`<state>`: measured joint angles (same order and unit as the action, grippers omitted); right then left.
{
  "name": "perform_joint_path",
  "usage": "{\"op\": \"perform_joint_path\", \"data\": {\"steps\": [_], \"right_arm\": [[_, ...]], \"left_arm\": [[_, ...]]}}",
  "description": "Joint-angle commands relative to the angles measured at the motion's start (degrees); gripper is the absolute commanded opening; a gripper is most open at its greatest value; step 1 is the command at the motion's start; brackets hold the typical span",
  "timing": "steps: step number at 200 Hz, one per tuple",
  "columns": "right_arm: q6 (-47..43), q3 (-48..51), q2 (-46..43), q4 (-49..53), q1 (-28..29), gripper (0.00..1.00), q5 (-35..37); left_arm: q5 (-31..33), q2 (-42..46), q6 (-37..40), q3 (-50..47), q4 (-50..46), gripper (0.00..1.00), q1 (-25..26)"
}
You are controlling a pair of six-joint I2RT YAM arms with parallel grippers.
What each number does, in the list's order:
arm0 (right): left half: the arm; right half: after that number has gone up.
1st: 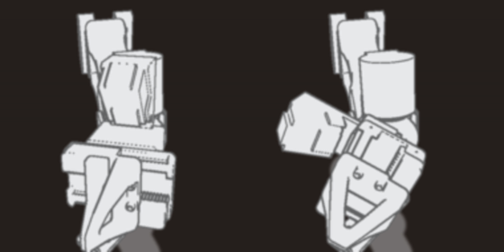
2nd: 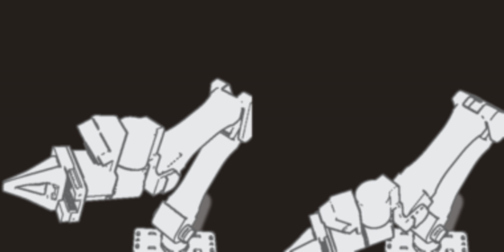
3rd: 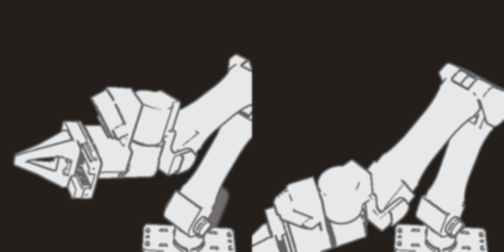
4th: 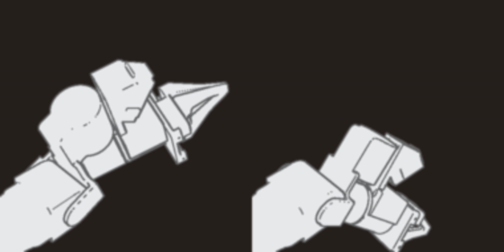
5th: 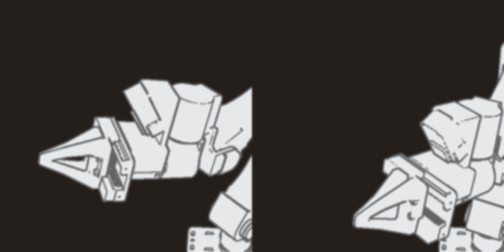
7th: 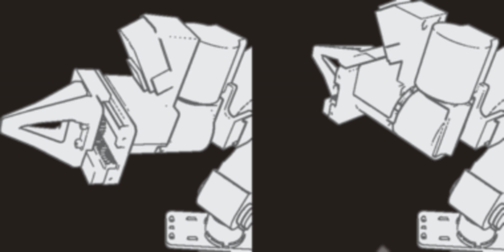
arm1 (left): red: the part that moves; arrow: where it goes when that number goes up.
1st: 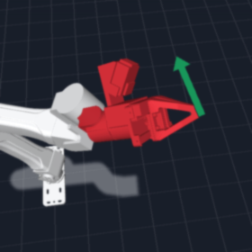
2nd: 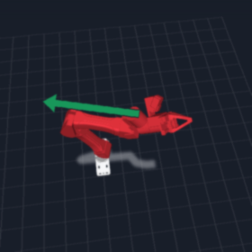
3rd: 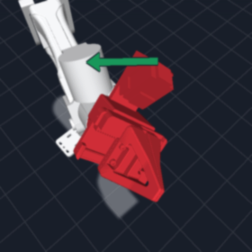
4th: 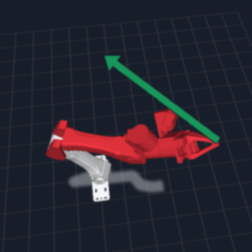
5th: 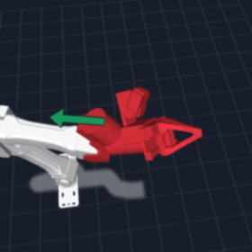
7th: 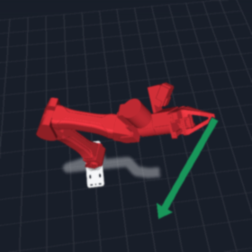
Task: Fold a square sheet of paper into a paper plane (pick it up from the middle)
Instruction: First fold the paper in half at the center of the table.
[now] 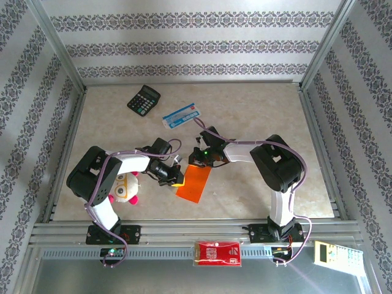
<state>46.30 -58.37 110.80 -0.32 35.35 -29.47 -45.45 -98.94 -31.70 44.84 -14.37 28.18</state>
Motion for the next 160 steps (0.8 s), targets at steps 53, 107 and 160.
{"op": "perform_joint_path", "data": {"steps": [53, 107, 160], "right_arm": [[-5.75, 0.17, 4.07, 2.27, -1.35, 0.04, 0.35], [-5.96, 0.49, 4.5, 1.99, -1.66, 0.04, 0.12], [-5.5, 0.79, 4.62, 1.45, -1.69, 0.02, 0.67]], "left_arm": [[-0.93, 4.83, -4.56, 1.94, 0.6, 0.2, -0.63], [-0.6, -0.07, -4.91, 6.92, 3.78, 0.0, -2.15], [1.15, -5.54, -2.54, 8.91, 2.25, 0.0, -2.51]]}}
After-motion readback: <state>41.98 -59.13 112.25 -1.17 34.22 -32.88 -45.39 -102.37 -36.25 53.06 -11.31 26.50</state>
